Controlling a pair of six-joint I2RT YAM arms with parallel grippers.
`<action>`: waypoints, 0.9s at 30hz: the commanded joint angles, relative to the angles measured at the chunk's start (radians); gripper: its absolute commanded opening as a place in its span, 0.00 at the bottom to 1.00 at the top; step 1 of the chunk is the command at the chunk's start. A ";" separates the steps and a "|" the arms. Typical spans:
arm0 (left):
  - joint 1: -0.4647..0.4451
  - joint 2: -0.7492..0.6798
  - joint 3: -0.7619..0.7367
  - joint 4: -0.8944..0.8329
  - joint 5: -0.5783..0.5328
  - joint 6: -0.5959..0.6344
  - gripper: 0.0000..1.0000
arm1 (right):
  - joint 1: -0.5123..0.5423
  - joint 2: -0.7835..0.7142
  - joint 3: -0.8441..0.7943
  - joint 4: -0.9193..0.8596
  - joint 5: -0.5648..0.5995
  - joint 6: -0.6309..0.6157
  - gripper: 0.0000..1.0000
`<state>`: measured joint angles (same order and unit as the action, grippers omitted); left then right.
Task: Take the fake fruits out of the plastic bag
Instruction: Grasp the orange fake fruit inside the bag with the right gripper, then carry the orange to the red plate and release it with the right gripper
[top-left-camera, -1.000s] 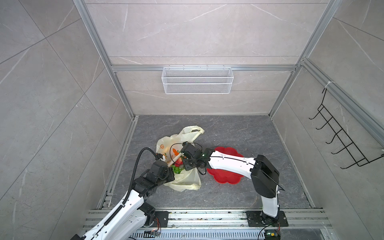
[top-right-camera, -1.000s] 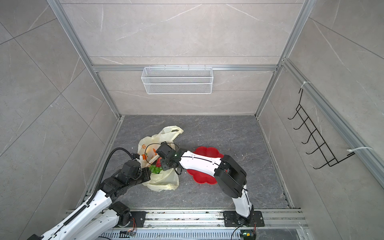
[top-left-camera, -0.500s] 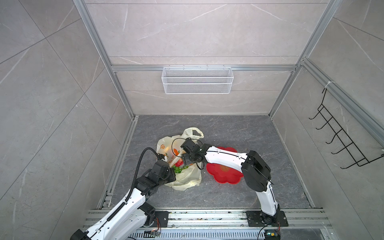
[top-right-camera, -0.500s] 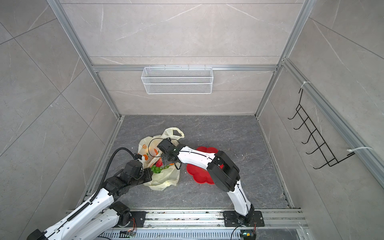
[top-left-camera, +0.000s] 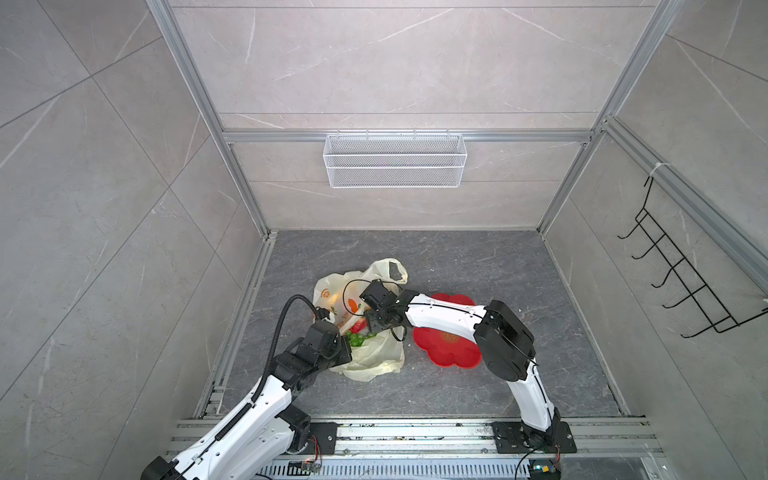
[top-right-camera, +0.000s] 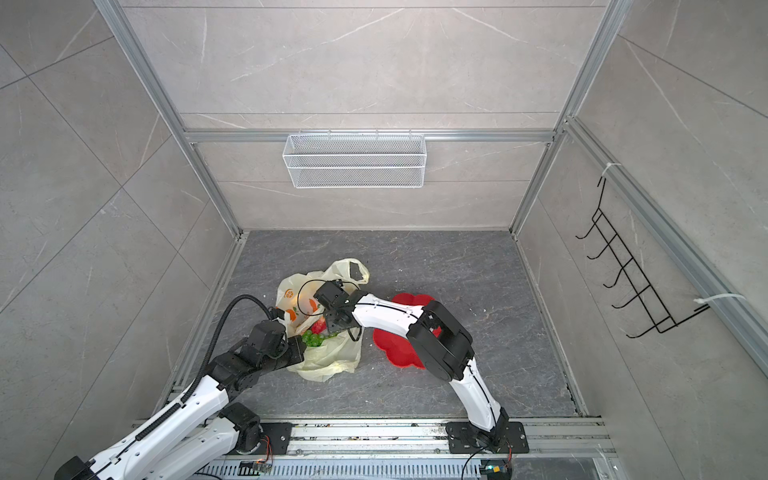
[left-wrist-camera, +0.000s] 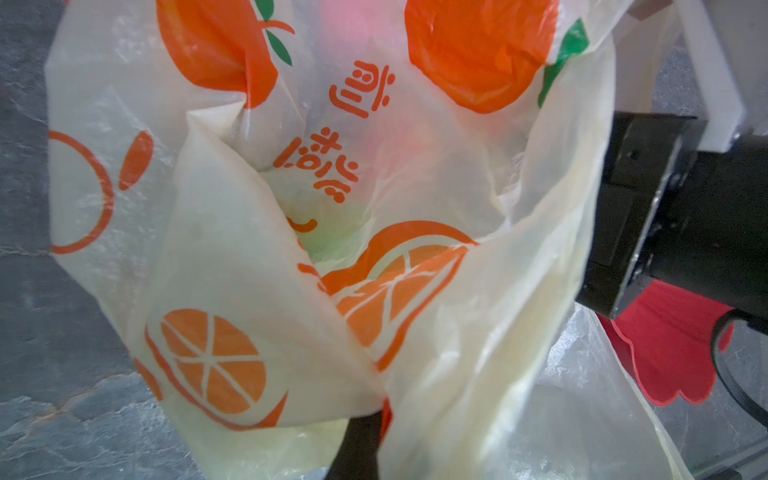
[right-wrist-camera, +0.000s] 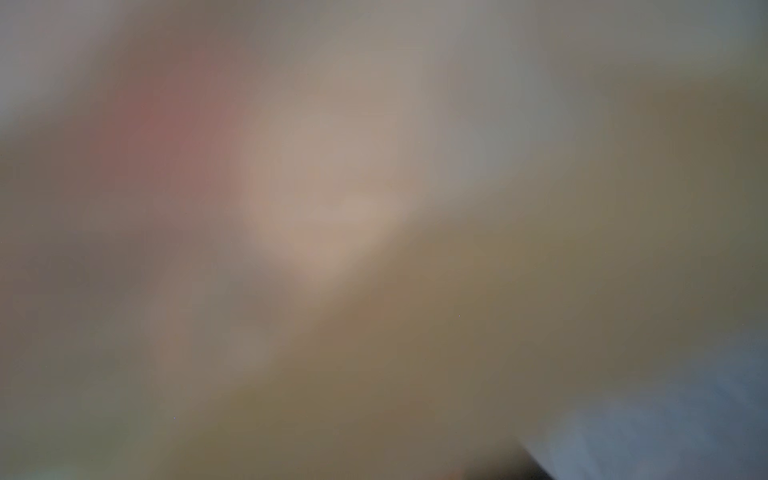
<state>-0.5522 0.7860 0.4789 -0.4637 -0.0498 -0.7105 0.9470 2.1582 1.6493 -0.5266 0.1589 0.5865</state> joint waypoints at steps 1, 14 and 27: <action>-0.006 0.007 0.012 0.019 -0.005 0.011 0.00 | 0.009 -0.072 -0.008 -0.035 0.047 -0.021 0.62; -0.008 0.042 0.083 -0.038 -0.069 0.136 0.00 | 0.020 -0.490 -0.247 -0.144 -0.112 -0.139 0.61; -0.008 0.035 0.052 0.003 -0.084 0.131 0.00 | -0.230 -0.596 -0.336 -0.533 0.013 -0.200 0.61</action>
<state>-0.5568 0.8364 0.5411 -0.4877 -0.1211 -0.5983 0.7399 1.5356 1.3190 -0.9203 0.1238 0.4171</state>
